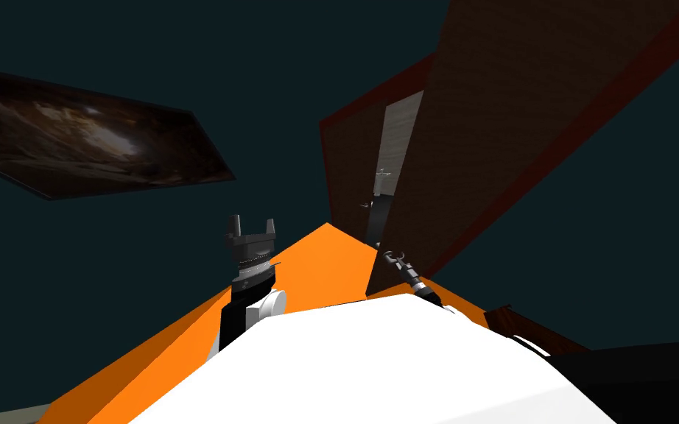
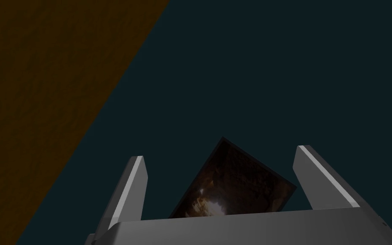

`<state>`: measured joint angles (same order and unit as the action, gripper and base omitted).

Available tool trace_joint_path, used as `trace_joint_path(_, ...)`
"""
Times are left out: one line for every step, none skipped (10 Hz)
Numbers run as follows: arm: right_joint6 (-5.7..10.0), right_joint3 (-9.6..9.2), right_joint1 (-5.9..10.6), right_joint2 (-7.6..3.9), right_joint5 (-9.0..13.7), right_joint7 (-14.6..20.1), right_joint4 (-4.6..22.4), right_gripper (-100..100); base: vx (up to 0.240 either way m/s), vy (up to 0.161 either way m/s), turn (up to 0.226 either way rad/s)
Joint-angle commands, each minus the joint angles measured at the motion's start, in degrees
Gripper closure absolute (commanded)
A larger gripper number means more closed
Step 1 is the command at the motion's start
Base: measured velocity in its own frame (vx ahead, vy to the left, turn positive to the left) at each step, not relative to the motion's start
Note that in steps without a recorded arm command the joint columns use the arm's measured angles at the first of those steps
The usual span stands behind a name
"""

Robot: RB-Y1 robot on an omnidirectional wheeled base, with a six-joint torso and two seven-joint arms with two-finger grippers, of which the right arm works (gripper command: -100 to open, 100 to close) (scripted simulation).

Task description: Pull the door open

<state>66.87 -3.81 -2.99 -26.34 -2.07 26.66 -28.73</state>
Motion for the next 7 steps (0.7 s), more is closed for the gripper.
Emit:
trace_joint_path(0.37, -1.7, 1.56, 0.86, -0.1, -0.3, 1.0, 100, -0.067, -0.024, 0.001)
trace_joint_path(0.13, -2.24, 2.1, 0.92, 0.0, -0.4, 1.1, 100, -0.108, -0.06, 0.048)
trace_joint_path(-0.32, -3.26, 3.13, 1.03, 0.3, -0.5, 1.4, 100, -0.137, -0.078, 0.048)
trace_joint_path(-0.54, -3.74, 3.61, 1.09, 0.4, -0.6, 1.5, 100, -0.136, -0.095, 0.026)
trace_joint_path(-0.54, -3.74, 3.61, 1.09, 0.4, -0.6, 1.5, 100, -0.086, -0.059, 0.002)
trace_joint_path(-0.54, -3.74, 3.61, 1.09, 0.4, -0.6, 1.5, 100, -0.042, -0.009, -0.02)
trace_joint_path(-0.54, -3.74, 3.61, 1.09, 0.4, -0.6, 1.5, 100, -0.01, 0.013, -0.021)
